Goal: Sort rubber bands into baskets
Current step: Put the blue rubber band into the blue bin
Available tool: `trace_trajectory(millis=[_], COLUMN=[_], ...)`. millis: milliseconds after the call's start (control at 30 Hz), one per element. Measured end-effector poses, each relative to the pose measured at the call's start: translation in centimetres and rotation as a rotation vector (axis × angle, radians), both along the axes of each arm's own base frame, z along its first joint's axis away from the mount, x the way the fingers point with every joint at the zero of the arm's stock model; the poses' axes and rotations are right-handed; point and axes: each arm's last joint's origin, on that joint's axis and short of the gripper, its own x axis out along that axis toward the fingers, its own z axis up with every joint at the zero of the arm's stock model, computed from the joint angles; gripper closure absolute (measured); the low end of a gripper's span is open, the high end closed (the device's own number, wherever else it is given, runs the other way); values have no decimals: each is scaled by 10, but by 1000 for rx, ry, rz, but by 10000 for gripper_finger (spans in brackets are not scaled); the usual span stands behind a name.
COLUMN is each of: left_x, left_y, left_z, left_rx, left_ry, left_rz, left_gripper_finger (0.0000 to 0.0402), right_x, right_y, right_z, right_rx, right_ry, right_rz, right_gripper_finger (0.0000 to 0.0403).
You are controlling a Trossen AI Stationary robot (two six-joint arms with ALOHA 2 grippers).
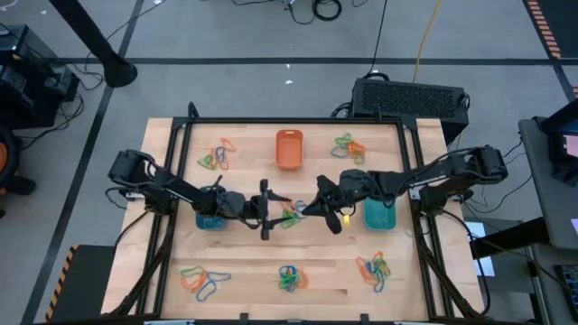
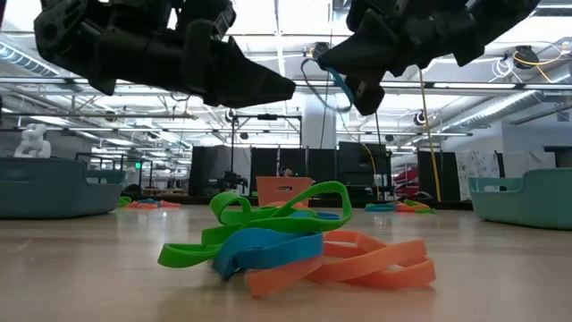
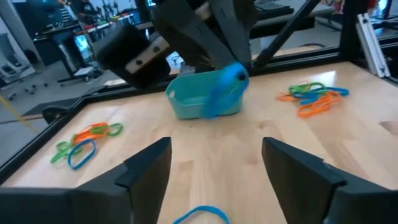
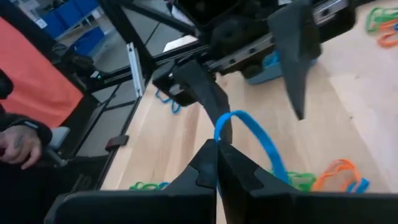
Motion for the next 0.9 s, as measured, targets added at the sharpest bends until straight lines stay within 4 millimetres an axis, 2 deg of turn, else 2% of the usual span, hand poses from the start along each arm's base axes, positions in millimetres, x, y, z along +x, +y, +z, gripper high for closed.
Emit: trace_trajectory(millis=[100,233,633,900], left_x=[2,4,4,4], left_y=[-1,-4,-5,-5], left_z=[1,4,2,3], left_rx=[-4,-19,-20,-20], left_ry=[-4,-15,4,3], left_rz=[-7,-99,-132,-132], left_gripper_finger=[135,134,135,180], right_x=[3,10,14,14], right_y=[3,3,4,4], right_z=[-7,-17,-17,-16], right_rx=[-1,-1,5,3], right_ry=[20,18,-23,-31], right_rz=[12,11,13,13], right_gripper_finger=[403,403,403,403])
